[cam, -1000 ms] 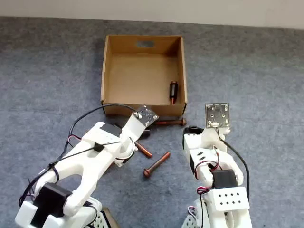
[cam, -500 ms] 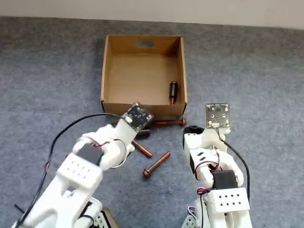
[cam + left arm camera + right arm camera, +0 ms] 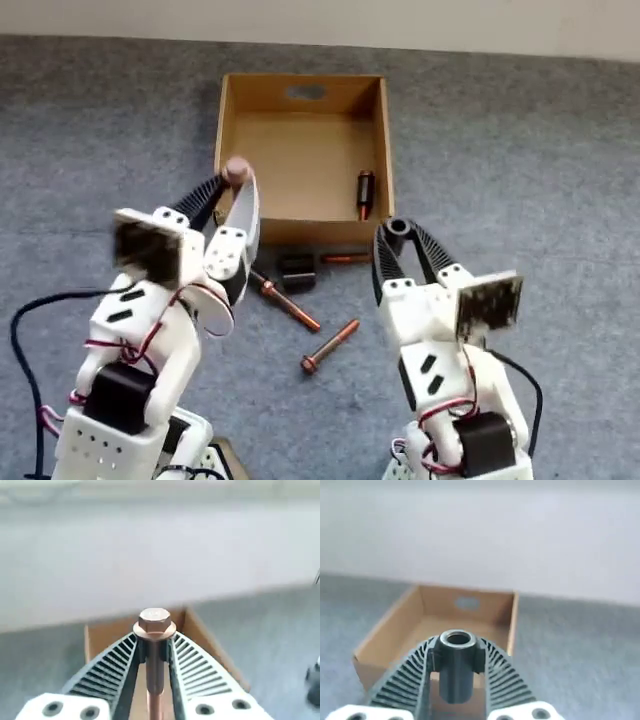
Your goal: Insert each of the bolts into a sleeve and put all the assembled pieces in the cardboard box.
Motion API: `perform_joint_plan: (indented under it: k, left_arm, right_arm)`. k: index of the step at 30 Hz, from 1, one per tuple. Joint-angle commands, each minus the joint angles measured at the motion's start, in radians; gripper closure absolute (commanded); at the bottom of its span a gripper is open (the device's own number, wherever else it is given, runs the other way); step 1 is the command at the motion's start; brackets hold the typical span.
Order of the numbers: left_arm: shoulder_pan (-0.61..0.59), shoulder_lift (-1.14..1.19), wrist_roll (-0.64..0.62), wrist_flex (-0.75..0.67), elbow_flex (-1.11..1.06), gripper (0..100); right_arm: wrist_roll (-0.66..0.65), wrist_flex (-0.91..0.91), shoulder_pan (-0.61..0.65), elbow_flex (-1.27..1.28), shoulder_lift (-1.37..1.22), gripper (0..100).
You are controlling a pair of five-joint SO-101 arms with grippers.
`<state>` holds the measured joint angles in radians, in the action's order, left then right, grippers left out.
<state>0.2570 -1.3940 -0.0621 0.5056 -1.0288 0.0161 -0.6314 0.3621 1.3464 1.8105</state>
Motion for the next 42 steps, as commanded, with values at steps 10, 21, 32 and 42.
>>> perform_joint_plan:
  k: [10,21,32,42]
  left_arm:
    - [0.208,-0.015,-0.031,-0.496,-0.031,99]
    - [0.412,0.280,-0.029,-0.523,0.028,99]
    - [0.418,0.386,-0.031,-0.520,0.067,99]
    - [0.410,0.387,-0.031,-0.517,0.070,99]
  right_arm:
    - [0.005,0.274,0.024,0.216,0.022,99.2]
    - [0.005,0.275,0.018,0.223,0.022,99.2]
    - [0.005,0.275,0.018,0.226,0.022,99.2]
    - [0.005,0.275,0.018,0.226,0.022,99.2]
